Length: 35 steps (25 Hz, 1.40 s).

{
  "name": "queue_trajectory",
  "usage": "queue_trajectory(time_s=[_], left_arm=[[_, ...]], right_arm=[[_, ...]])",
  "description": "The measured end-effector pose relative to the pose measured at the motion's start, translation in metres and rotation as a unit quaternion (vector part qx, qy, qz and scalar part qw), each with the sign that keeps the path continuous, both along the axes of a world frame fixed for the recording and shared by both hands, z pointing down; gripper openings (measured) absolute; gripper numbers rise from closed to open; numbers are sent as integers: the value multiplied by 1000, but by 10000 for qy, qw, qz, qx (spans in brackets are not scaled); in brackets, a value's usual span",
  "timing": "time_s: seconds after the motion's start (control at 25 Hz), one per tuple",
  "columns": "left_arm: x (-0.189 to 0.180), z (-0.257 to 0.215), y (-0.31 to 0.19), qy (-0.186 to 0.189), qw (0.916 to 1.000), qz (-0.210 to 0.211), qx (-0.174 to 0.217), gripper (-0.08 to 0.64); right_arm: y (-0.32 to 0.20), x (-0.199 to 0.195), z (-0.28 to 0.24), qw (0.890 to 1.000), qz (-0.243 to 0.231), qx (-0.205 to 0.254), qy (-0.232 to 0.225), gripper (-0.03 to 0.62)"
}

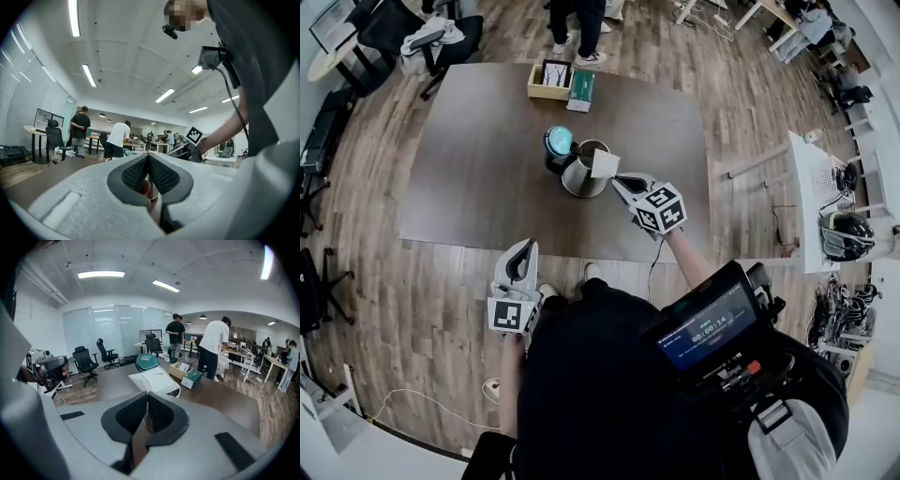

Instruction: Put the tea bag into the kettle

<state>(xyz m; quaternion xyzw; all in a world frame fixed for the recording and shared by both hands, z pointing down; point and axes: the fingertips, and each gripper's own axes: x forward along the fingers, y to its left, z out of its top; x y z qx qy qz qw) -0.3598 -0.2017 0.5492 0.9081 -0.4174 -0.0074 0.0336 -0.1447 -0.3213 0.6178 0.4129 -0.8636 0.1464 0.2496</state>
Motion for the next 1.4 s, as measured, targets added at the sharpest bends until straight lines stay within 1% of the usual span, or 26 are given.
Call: queue_trajectory(time_s=[0.24,0.44,0.6,0.76,1.08,1.16,1.28,1.4], left_arm=[[-18,3,-3,-3,9991,-435,1,0],[-28,5,-6,8,9975,-711,-21,0],[-28,6,-5,-38,9969,-786,-31,0],[-31,3,-6,-18,9957,-926,-82,0],[-36,6,0,-82,9950,-999,-18,0],[-37,2,0,-74,9946,-1032,-8,0],[-40,-4,-4,-84,9933,-1147,-133,0],[-40,2,-1,-50,9937,-1122,-35,0]], right_arm=[[-34,0,22,9988,-191,-158,431,18],[-49,-3,39,9946,-477,-388,832,18],[-56,-3,44,9891,-726,-528,1169,18],[-63,-1,48,9848,-868,-593,1379,18],[-67,5,58,9743,-1131,-824,1762,18],[-69,5,58,9706,-1219,-866,1887,18],[-73,9,59,9630,-1386,-869,2142,18],[-73,15,54,9576,-1508,-854,2301,18]])
